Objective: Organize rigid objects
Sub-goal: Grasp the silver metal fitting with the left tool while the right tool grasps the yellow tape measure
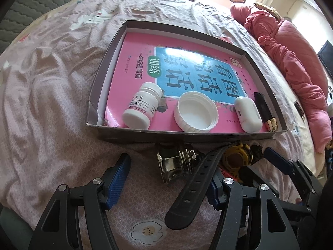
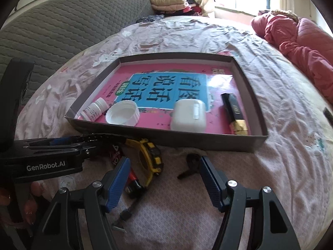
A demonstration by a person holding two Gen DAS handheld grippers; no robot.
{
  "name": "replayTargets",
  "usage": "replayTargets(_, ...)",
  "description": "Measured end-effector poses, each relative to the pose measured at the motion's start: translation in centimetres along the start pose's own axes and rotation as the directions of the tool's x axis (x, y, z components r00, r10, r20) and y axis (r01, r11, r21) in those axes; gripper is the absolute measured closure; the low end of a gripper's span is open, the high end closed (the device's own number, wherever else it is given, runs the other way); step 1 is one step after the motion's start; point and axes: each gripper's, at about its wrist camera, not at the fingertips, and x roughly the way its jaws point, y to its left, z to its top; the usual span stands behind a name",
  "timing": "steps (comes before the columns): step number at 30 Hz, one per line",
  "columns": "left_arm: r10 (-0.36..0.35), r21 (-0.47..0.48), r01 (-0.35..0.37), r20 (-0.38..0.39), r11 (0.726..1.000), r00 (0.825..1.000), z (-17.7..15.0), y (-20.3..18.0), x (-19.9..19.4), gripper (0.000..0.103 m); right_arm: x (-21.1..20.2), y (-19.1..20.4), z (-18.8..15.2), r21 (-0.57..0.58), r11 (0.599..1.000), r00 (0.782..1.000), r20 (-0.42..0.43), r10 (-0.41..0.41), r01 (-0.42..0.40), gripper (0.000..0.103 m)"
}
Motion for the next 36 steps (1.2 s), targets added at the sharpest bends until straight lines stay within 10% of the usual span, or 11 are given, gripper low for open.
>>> replayTargets(11,-0.028,-0.032,0.028,0.011,0.999,1.000,-0.1,1.0,-0.6,0.036,2.0,1.0,0.7,-0.044,0.997,0.997,-0.054,0.058,-0.061,0.068)
replayTargets(36,-0.103,-0.099,0.100,-0.024,0.990,0.994,0.6,1.3,0.7,0.048,1.6,-1.0,-1.2,0.124,0.987,0.995,0.006,0.101,-0.101,0.085)
